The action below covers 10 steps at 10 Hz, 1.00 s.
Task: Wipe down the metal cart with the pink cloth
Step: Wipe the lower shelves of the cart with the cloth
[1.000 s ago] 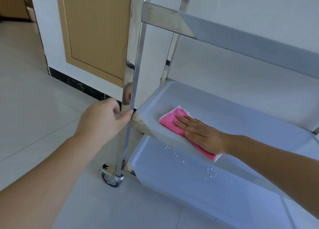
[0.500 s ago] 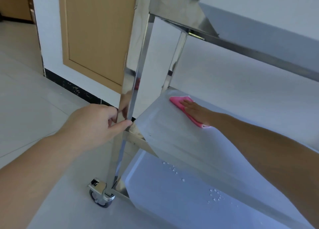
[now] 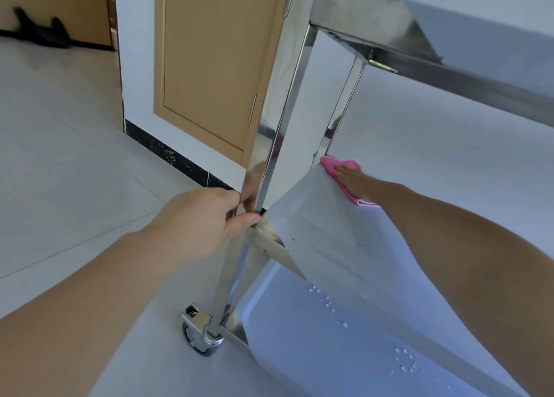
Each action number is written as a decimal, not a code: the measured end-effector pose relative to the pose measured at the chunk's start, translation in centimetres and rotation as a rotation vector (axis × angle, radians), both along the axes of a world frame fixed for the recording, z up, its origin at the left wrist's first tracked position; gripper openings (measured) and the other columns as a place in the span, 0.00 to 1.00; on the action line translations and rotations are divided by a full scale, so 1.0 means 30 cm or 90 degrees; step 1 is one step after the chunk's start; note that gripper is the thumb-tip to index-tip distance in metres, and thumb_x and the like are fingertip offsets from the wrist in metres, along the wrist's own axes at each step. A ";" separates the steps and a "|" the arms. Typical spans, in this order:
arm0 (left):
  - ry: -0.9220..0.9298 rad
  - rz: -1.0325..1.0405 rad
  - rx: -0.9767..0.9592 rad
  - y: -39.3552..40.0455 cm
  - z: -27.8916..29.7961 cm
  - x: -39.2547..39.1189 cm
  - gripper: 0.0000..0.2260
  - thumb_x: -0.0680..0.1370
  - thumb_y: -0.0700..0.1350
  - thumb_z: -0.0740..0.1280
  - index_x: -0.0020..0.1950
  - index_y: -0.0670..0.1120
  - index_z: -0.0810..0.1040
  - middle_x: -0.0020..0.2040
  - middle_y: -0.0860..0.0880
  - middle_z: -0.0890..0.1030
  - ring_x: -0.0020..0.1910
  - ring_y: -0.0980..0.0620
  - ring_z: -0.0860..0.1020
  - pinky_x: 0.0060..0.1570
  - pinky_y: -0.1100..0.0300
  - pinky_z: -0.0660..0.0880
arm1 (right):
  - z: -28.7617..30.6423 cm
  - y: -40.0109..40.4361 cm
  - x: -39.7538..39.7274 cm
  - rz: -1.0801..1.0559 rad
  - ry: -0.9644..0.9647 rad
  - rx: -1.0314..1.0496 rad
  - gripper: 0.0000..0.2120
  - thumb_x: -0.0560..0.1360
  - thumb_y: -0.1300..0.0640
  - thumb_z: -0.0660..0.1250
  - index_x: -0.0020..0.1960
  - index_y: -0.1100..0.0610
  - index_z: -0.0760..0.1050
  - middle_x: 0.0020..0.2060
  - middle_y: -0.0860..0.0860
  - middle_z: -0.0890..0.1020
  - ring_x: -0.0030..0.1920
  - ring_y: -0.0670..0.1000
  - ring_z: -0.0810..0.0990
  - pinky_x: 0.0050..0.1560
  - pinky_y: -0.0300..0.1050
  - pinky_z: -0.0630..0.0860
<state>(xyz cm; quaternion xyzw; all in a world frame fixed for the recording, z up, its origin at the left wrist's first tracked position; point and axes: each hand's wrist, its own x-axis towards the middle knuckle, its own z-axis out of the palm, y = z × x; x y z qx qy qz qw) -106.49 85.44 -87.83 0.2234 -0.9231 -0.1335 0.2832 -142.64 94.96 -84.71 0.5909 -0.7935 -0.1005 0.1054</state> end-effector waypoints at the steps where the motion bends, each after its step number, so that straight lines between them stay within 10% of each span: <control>1: -0.003 0.009 0.006 0.001 -0.002 0.003 0.23 0.69 0.68 0.52 0.34 0.49 0.69 0.27 0.52 0.70 0.28 0.54 0.70 0.27 0.59 0.63 | 0.001 -0.014 0.081 -0.016 -0.113 -0.021 0.24 0.80 0.46 0.52 0.75 0.51 0.57 0.75 0.48 0.58 0.74 0.47 0.54 0.74 0.44 0.50; 2: 0.002 0.020 0.027 0.008 -0.004 0.002 0.23 0.69 0.68 0.53 0.36 0.49 0.71 0.27 0.52 0.71 0.28 0.54 0.71 0.28 0.59 0.64 | 0.015 -0.014 0.176 -0.067 -0.279 -0.036 0.24 0.81 0.46 0.50 0.75 0.51 0.54 0.76 0.48 0.54 0.75 0.45 0.49 0.75 0.46 0.44; 4: -0.002 0.030 0.006 0.008 0.001 -0.005 0.22 0.71 0.67 0.55 0.32 0.49 0.67 0.28 0.52 0.71 0.28 0.54 0.71 0.27 0.59 0.64 | 0.007 0.051 0.339 0.030 -0.200 0.049 0.28 0.82 0.59 0.51 0.75 0.59 0.39 0.75 0.55 0.41 0.73 0.48 0.36 0.57 0.28 0.21; 6: -0.035 0.034 0.020 0.023 0.016 -0.001 0.20 0.75 0.64 0.57 0.38 0.48 0.71 0.31 0.51 0.74 0.32 0.51 0.73 0.33 0.56 0.71 | 0.015 0.121 0.576 0.083 -0.148 0.103 0.23 0.82 0.54 0.40 0.75 0.55 0.38 0.76 0.53 0.40 0.73 0.48 0.35 0.73 0.46 0.33; 10: -0.071 0.070 0.021 0.044 0.042 0.002 0.21 0.76 0.64 0.57 0.31 0.50 0.64 0.29 0.52 0.70 0.28 0.55 0.67 0.26 0.60 0.57 | 0.042 0.221 0.763 0.050 -0.157 0.114 0.23 0.83 0.53 0.44 0.76 0.52 0.44 0.76 0.48 0.43 0.75 0.48 0.38 0.67 0.38 0.35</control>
